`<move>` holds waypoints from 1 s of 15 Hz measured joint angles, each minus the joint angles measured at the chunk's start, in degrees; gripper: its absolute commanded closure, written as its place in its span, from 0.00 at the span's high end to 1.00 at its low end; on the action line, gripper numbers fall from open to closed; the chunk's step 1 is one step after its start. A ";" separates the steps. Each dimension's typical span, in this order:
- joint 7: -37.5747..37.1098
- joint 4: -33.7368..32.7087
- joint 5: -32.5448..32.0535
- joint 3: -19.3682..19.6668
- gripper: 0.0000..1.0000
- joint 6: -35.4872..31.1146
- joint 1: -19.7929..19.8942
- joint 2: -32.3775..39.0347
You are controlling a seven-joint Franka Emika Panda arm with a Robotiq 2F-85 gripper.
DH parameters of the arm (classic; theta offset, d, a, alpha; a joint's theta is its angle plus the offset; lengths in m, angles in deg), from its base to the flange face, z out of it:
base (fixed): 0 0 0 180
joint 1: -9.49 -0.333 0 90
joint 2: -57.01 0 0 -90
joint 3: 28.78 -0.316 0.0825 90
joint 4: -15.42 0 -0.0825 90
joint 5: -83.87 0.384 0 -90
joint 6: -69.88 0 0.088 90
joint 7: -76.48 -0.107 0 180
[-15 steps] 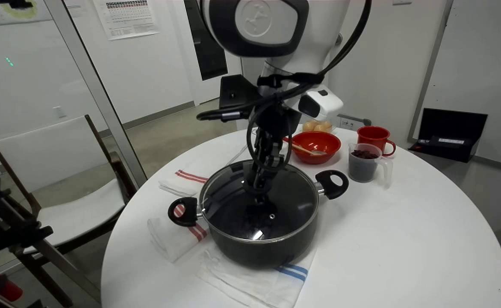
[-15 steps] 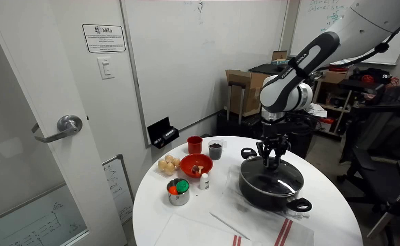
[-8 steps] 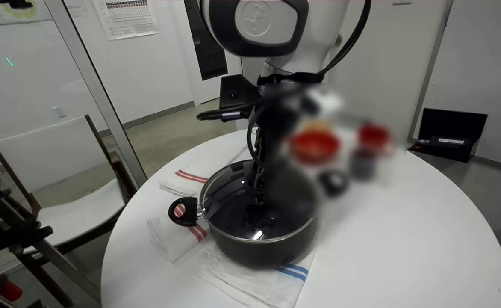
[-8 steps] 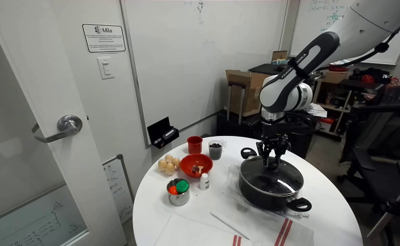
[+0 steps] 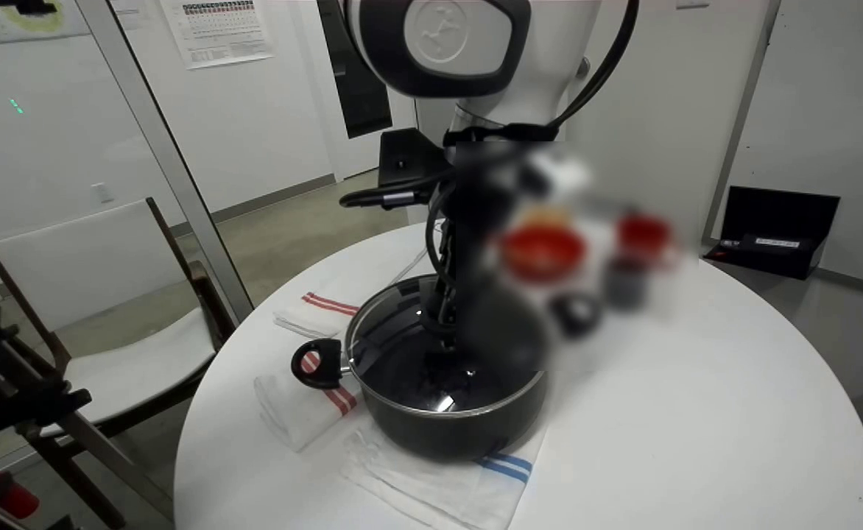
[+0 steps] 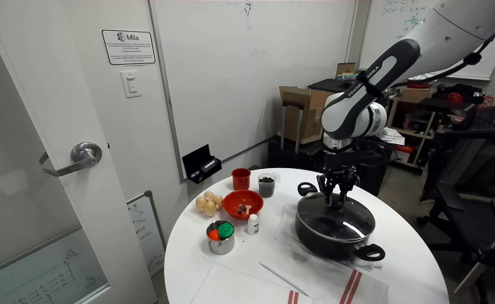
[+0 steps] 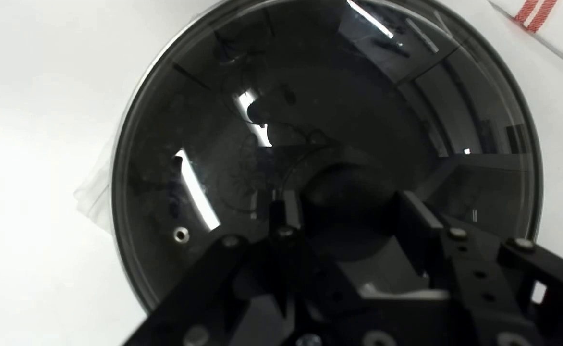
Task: Cover the pot
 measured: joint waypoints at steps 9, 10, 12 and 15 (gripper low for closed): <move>0.00 0.29 0.00 0.10 0.25 -1.17 -0.24 -0.17; 0.00 0.44 0.00 0.10 0.25 -1.42 -0.28 -0.26; 0.00 0.58 -0.02 0.18 0.25 -2.41 -0.44 -0.36; -0.05 0.66 -0.02 0.33 0.25 -3.05 -0.68 -0.38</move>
